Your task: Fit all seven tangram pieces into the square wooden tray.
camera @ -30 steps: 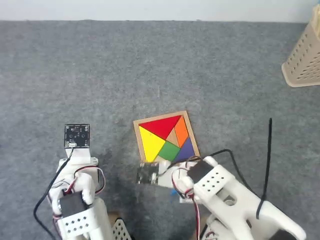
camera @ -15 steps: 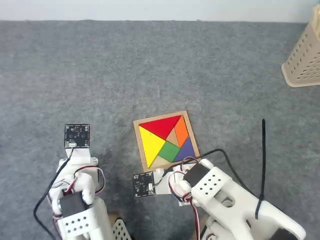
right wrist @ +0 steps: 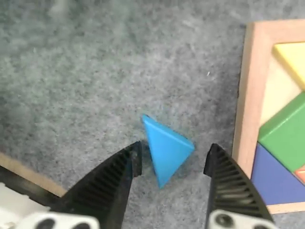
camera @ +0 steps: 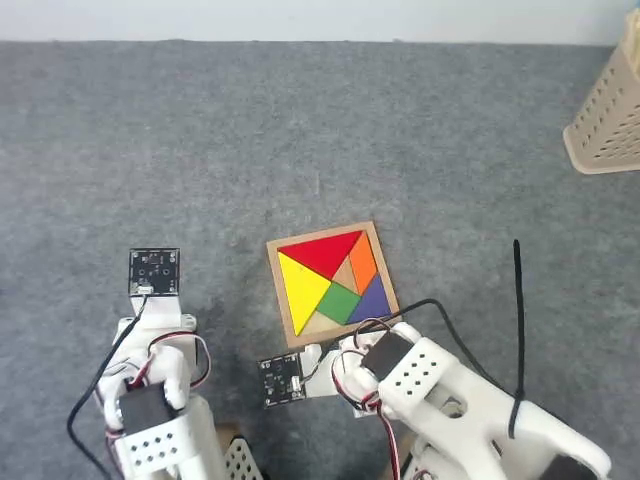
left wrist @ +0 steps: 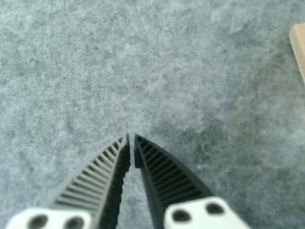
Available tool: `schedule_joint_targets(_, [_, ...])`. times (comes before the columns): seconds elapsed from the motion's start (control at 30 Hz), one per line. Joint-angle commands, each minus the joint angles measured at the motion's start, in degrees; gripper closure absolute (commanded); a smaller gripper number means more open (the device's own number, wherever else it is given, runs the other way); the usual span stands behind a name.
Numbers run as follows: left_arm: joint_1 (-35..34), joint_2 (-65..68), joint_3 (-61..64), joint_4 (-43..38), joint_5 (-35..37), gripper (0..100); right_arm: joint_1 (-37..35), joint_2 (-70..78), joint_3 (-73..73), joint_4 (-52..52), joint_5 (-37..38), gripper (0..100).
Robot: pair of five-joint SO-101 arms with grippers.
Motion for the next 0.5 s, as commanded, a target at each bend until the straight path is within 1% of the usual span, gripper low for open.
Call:
schedule_joint_targets(0.0, [-0.26,-0.79,-0.4,0.44,-0.26,99,-0.57,0.92,-2.99,-2.33,0.79,77.2])
schedule_joint_targets(0.07, [-0.26,-0.79,-0.4,0.44,-0.26,99,-0.57,3.56,-3.25,-3.12,0.79,77.2])
schedule_joint_targets(0.23, [-0.26,-0.79,-0.4,0.44,-0.26,99,-0.31,10.33,-7.82,-1.27,0.53,77.2])
schedule_joint_targets(0.37, [-0.26,-0.79,-0.4,0.44,-0.26,99,-0.22,11.3,-8.53,-1.19,0.44,77.2])
schedule_joint_targets(0.4, [-0.26,-0.79,-0.4,0.44,-0.26,99,-0.22,11.3,-8.53,-1.19,0.44,77.6])
schedule_joint_targets(0.47, [-0.26,-0.79,-0.4,0.44,-0.26,99,-0.22,11.38,-8.53,-1.19,0.44,81.7])
